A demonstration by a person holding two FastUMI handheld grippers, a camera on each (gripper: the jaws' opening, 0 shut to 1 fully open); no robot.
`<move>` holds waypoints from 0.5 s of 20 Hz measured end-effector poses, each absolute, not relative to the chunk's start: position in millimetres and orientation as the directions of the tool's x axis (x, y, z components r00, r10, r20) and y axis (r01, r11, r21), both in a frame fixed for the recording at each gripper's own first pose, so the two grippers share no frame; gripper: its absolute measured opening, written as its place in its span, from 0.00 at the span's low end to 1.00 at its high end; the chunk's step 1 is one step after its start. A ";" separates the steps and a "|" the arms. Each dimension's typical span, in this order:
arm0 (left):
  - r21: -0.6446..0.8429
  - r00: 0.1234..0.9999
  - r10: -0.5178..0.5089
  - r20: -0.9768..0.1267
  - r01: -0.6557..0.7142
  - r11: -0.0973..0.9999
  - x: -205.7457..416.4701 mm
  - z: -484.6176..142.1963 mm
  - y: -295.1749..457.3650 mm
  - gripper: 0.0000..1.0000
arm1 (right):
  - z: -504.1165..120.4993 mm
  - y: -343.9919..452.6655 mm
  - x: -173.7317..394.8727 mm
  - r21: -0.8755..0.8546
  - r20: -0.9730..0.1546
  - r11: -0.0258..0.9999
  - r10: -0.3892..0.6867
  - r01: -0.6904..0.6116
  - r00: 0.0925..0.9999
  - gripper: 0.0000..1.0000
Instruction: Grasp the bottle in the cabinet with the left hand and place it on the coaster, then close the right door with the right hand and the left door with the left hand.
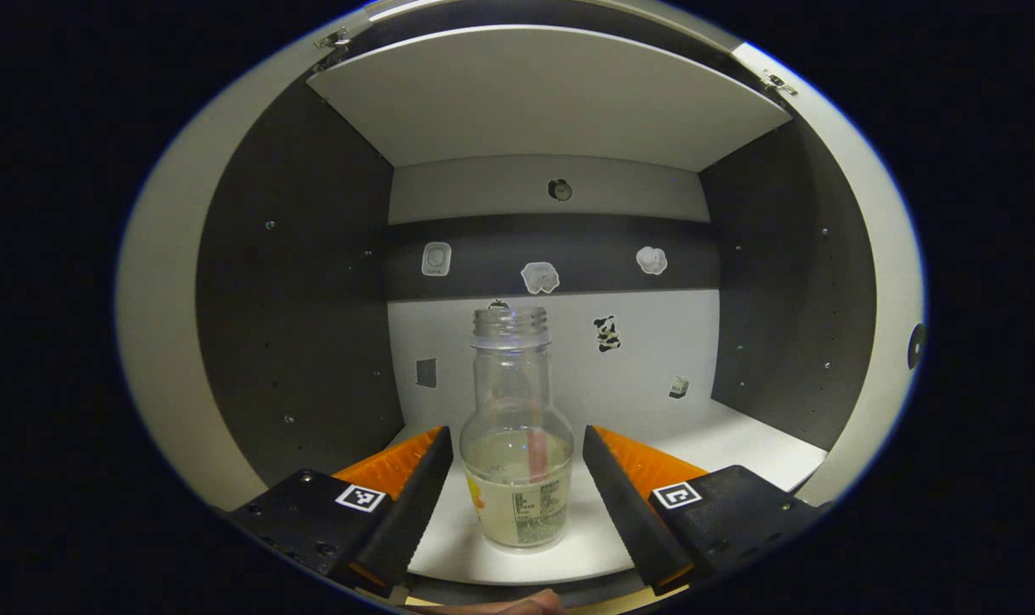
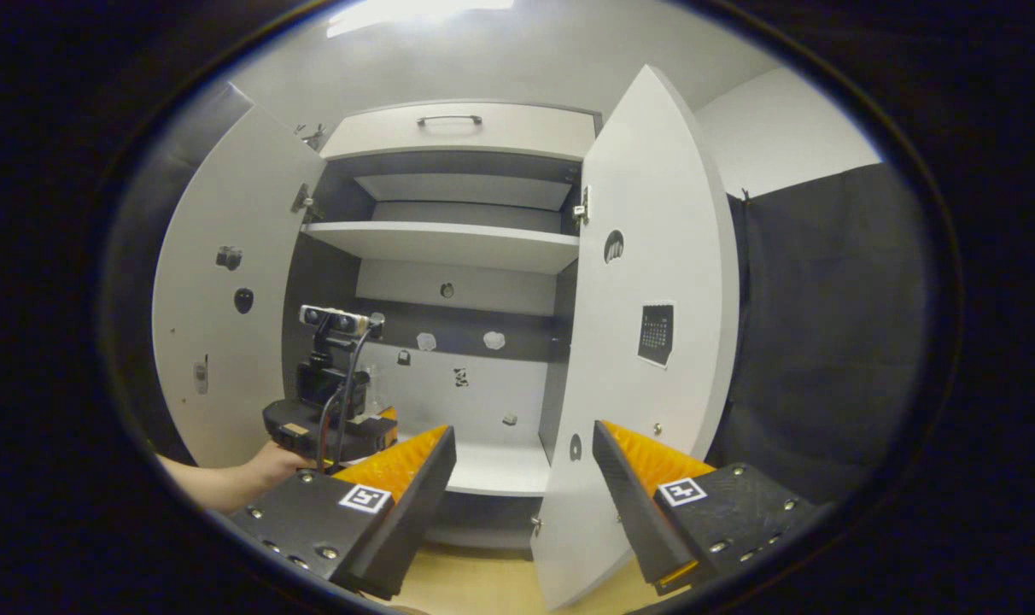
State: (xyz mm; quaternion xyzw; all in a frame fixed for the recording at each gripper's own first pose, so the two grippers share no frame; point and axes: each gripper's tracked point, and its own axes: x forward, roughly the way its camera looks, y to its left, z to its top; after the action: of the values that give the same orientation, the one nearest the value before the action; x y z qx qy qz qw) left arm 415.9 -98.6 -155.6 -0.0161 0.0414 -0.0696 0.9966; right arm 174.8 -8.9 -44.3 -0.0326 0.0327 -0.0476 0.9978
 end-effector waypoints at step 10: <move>-0.110 0.984 -0.158 -0.084 0.148 0.983 353.6 -121.7 -86.2 0.80 | -42.8 -2.5 122.9 -0.058 -0.073 0.997 -0.058 0.054 0.996 0.98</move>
State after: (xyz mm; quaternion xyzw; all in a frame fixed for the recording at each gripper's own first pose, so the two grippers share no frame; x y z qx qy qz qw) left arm 353.6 -86.2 -121.7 -0.0516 0.0464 -0.0768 0.9946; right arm 122.9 -2.5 -42.8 -0.0281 0.0375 -0.0281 0.9985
